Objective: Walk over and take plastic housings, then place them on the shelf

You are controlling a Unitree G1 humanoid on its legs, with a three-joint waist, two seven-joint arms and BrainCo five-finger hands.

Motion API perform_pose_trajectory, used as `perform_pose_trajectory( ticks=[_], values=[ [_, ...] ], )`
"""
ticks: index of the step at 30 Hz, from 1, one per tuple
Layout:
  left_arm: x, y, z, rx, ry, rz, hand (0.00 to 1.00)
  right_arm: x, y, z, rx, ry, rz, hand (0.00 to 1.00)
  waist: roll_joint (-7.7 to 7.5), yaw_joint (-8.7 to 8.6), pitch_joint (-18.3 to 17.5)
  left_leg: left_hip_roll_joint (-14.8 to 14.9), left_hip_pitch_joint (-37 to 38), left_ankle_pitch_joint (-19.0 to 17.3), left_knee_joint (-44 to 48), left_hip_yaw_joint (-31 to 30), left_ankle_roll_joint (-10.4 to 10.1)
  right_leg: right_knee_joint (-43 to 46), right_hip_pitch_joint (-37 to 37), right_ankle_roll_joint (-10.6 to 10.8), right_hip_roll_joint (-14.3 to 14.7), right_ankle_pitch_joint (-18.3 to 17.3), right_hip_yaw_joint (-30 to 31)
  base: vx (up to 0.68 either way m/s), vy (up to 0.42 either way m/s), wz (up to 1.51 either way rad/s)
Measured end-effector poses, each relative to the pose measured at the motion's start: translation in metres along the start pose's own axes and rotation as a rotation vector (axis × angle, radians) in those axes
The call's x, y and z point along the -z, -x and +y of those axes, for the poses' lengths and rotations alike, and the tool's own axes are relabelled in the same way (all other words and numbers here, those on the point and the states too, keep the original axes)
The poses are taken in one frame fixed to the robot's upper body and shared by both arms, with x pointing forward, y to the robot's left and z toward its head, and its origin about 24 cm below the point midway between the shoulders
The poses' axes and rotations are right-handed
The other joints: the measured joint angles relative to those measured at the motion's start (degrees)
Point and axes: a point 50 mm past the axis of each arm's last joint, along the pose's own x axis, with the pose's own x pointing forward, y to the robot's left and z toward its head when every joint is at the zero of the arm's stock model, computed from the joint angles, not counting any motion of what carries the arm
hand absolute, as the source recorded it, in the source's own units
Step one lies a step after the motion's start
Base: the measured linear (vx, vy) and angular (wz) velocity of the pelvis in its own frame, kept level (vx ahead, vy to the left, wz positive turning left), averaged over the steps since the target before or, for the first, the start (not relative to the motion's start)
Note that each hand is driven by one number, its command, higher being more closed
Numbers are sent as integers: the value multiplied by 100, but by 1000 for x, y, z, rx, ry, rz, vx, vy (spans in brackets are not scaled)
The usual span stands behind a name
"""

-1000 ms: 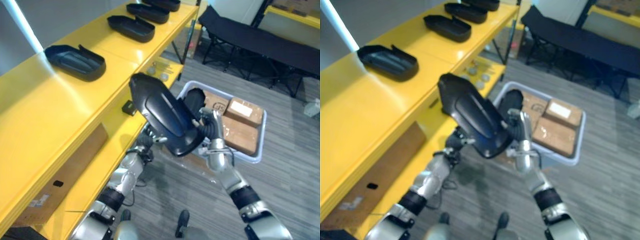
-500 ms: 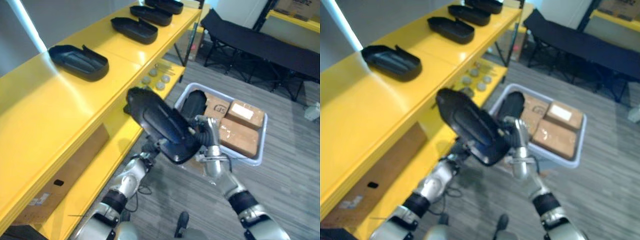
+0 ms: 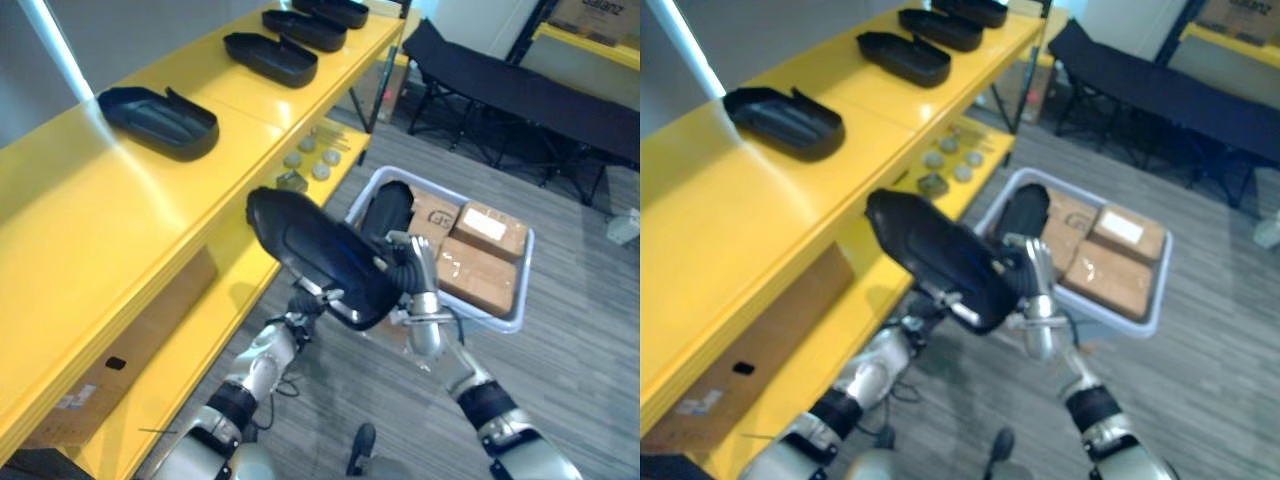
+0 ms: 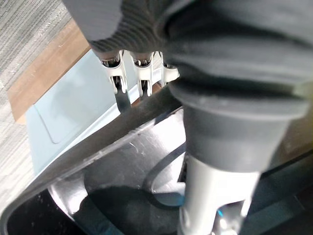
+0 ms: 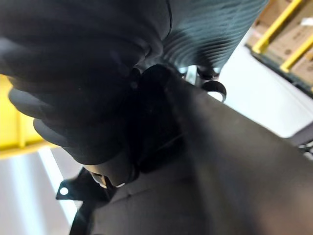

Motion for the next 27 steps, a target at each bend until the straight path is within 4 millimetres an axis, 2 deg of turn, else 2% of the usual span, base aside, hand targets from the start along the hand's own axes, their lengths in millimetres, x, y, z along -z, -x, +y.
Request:
perform_pose_trajectory(
  ticks=[6, 12, 20, 21, 27],
  values=[
    [-7, 0, -2, -6, 7, -85, 100, -13, -5, -1, 28, -55, -65, 100, -12, -6, 0, 22, 3, 0, -2, 1, 0, 0, -2, 0, -5, 0, 0, 0, 0, 0],
    [-16, -1, -2, -42, 54, -178, 100, -44, -5, 10, 44, -216, -169, 100, -98, -28, 44, 33, 9, -1, -3, 5, -1, 0, -2, 1, -20, -4, 2, 0, 0, 0],
    [-19, 0, -4, -34, 22, -214, 100, -42, 2, 9, 59, -254, -150, 100, -102, -26, 46, 33, 83, 1, -88, 33, -5, 0, 18, 1, -27, -43, 5, 0, 0, 0],
    [-20, 0, -5, -30, 12, -224, 100, -42, 3, 8, 63, -260, -152, 0, -102, -33, 46, 33, 94, 2, -104, 37, -5, 0, 19, 6, -28, -50, 5, 0, 0, 0],
    [-30, 4, 0, -52, 21, -294, 100, -37, 17, 9, 47, -267, -119, 0, -101, -29, 46, 20, 327, -4, -229, 104, 3, 0, 169, 50, -55, -118, 21, 32, 9, -2]
  ],
)
